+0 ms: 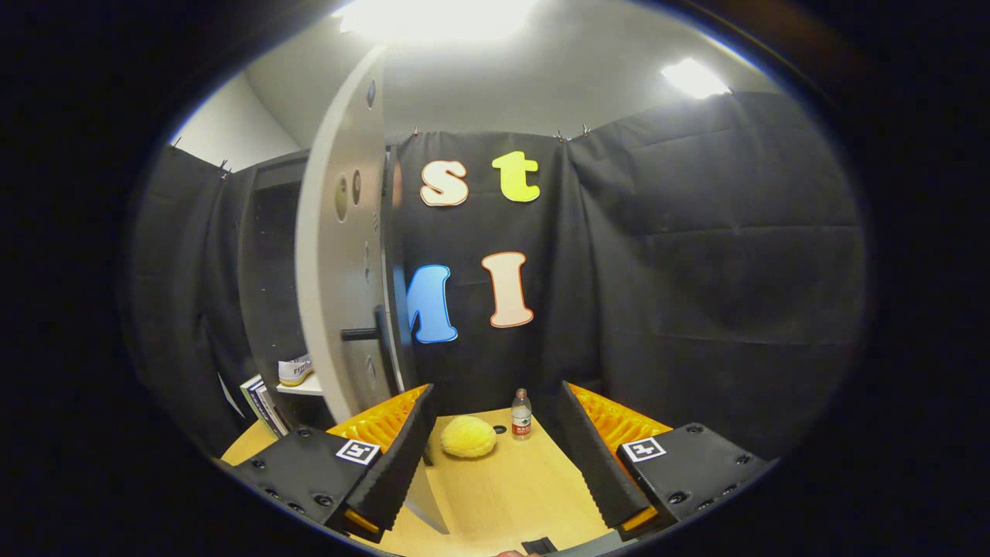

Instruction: Open the shoe cabinet door, grab the shoes and put them into the shoe cabinet, then close the shoe cabinet door.

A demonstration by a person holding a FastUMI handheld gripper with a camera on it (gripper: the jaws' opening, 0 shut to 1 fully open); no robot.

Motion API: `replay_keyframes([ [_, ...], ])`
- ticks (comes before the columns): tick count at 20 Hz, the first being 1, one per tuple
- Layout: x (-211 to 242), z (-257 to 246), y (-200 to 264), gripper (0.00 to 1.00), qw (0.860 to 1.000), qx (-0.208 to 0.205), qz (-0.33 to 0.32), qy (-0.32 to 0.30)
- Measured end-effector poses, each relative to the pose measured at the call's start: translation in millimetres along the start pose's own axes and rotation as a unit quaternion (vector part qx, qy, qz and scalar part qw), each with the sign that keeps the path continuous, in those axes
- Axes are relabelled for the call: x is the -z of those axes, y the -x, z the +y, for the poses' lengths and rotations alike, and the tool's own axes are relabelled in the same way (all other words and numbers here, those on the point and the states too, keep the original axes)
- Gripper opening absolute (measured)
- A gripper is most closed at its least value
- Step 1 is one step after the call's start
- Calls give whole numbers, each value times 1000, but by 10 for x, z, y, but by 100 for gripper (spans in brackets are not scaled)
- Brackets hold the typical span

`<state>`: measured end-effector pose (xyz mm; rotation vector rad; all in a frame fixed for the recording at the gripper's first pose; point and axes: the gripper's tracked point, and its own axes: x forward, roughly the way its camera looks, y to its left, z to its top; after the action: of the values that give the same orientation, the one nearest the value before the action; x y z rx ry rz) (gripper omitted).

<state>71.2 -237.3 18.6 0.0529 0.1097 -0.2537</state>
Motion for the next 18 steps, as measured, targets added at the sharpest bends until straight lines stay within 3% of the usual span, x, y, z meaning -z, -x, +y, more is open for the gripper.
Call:
replay_keyframes([
  [4,7,-187,-388,98,998,-51,20,20],
  [10,98,97,-744,98,992,-121,35,20],
  [18,-18,343,-644,96,994,-101,18,26],
])
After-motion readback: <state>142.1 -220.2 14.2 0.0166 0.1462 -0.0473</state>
